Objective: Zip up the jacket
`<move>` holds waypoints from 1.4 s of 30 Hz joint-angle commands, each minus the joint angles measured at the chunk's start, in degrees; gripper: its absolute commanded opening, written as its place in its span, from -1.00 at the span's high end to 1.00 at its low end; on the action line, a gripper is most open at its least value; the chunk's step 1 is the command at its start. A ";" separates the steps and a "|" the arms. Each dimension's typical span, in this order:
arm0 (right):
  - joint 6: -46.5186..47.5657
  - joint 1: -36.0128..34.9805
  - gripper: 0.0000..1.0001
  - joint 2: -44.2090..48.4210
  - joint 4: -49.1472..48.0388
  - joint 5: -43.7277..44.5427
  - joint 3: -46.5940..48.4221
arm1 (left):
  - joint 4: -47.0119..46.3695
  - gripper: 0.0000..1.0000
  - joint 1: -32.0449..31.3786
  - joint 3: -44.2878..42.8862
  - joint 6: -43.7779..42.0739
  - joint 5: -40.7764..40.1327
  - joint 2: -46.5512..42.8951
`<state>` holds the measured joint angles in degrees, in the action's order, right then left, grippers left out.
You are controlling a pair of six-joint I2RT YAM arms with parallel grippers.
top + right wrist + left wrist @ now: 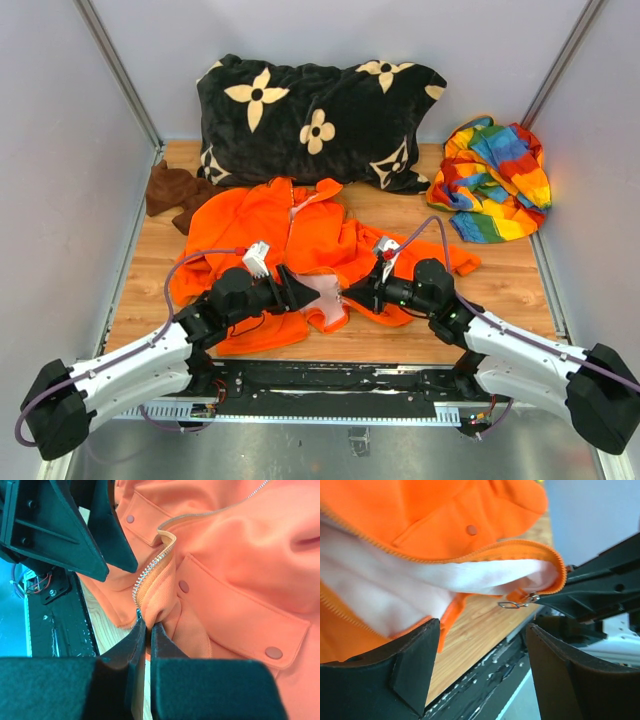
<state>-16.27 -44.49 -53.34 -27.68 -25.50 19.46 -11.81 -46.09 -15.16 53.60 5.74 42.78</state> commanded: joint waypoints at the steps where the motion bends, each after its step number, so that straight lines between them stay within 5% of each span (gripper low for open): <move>1: -0.56 0.90 0.98 0.52 -2.32 2.48 -1.72 | 20.85 -0.47 -3.00 -6.79 0.09 -11.08 1.42; 13: -2.08 0.97 0.98 2.93 1.66 3.63 -2.04 | 39.78 -0.44 -11.33 -14.50 12.70 -20.47 17.22; 26: -2.24 0.94 0.98 6.54 5.12 4.28 -1.64 | 46.74 -0.11 -13.98 -22.31 11.09 -20.26 31.93; 42: -2.97 0.94 0.98 5.38 5.29 3.97 -1.19 | 47.12 -0.20 -17.25 -24.32 10.43 -19.62 46.00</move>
<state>-18.55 -44.47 -47.66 -22.00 -21.61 17.82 36.56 -61.84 -42.09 63.29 -14.31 82.39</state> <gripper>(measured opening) 0.032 0.593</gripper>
